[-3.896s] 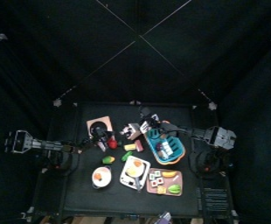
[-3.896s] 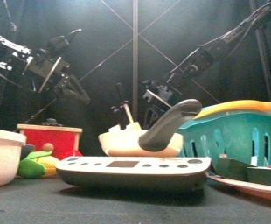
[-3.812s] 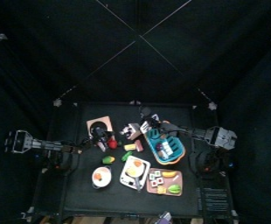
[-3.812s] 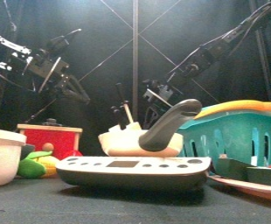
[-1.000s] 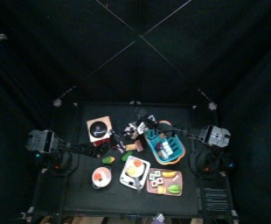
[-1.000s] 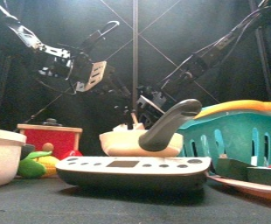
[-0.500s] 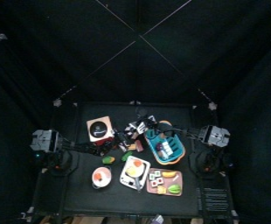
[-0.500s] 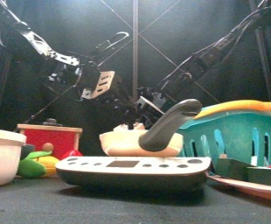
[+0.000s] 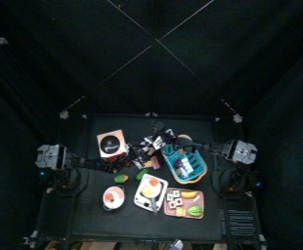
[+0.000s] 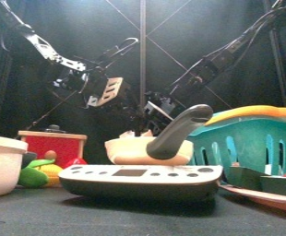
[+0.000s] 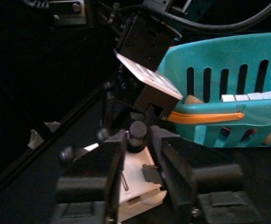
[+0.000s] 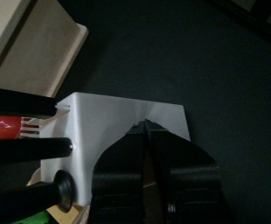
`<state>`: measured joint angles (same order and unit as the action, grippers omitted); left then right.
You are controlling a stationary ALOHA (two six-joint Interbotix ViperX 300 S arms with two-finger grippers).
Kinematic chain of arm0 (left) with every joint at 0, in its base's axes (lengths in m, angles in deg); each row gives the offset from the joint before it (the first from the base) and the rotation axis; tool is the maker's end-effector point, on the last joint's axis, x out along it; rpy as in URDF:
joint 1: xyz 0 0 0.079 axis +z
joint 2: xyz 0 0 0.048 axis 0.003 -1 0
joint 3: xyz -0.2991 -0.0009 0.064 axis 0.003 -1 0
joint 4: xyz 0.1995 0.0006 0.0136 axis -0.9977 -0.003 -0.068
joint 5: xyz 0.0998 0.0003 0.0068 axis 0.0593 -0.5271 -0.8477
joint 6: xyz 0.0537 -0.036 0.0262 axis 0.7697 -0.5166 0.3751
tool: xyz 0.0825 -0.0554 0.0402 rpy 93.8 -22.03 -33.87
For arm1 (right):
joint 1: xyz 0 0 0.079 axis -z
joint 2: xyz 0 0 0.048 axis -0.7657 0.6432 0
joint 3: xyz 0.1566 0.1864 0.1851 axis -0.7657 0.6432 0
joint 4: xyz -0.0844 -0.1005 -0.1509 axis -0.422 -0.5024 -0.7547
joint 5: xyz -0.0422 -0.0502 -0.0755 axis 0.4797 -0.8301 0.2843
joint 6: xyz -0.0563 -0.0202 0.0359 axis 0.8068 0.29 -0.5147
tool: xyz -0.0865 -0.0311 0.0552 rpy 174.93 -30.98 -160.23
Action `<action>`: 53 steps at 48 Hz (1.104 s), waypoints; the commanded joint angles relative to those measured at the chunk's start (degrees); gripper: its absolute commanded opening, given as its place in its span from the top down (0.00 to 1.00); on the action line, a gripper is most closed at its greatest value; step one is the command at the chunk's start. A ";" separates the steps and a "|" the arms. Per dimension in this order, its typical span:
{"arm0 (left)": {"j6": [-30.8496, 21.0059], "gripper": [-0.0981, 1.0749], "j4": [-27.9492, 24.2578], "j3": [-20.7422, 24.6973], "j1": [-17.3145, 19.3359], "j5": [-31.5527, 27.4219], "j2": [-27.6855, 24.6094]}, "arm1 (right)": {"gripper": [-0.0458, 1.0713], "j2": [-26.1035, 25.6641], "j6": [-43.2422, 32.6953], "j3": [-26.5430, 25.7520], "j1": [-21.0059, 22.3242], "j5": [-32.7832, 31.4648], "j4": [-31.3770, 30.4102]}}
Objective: Place sharpener back in holder
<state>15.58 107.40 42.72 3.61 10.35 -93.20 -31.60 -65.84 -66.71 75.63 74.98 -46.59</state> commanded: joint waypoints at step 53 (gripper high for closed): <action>-0.88 0.13 5.80 -13.71 -10.72 6.94 20.83 | 0.61 -9.93 0.18 3.60 -0.35 0.53 -1.85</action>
<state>14.88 112.50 29.36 -6.59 16.94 -73.95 -38.89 -65.75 -62.84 75.37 74.98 -48.18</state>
